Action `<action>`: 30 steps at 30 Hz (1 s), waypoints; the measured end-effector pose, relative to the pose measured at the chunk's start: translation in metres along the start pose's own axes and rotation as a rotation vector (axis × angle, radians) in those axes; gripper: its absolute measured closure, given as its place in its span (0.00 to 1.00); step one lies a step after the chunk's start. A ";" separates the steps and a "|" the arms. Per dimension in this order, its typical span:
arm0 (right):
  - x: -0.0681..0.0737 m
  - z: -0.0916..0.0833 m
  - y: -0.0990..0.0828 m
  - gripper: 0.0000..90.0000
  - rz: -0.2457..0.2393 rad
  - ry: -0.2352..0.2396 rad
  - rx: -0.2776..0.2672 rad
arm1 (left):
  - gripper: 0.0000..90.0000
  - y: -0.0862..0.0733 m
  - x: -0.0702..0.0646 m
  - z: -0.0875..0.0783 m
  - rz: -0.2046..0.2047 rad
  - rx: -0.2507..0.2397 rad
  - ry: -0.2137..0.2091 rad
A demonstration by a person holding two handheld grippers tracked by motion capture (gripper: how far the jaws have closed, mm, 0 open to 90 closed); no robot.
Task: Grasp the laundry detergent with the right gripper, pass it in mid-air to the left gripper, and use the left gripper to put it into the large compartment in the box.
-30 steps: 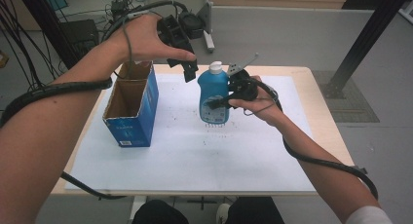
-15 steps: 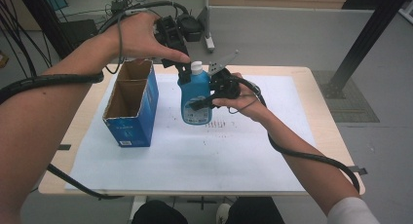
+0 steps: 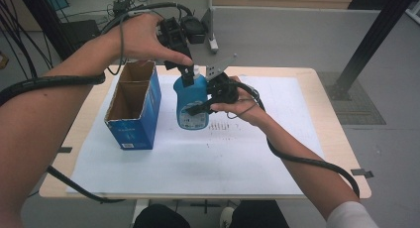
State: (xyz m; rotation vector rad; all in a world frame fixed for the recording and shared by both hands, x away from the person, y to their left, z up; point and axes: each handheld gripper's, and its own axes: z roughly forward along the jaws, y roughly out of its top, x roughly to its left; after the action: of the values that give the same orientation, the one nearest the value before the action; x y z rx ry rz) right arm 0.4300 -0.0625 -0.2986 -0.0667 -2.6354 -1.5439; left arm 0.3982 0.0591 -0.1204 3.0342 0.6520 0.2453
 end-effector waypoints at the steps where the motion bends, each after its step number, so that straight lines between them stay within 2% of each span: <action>1: 0.001 0.001 0.002 0.48 -0.009 0.005 -0.003 | 0.06 0.000 0.000 0.000 0.005 0.003 -0.003; 15: 0.008 0.002 0.010 0.48 -0.050 0.023 -0.014 | 0.06 0.008 -0.004 0.010 0.035 0.041 -0.049; 21: 0.010 0.002 0.011 0.48 -0.057 0.027 -0.010 | 0.06 0.010 -0.005 0.013 0.058 0.038 -0.057; 30: 0.010 0.002 0.014 0.48 -0.064 0.037 -0.010 | 0.06 0.010 -0.003 0.017 0.062 0.039 -0.065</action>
State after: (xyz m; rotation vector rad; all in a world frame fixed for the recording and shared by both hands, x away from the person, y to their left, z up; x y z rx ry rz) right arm 0.4208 -0.0537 -0.2867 0.0453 -2.6264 -1.5620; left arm 0.4021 0.0482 -0.1368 3.0881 0.5658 0.1361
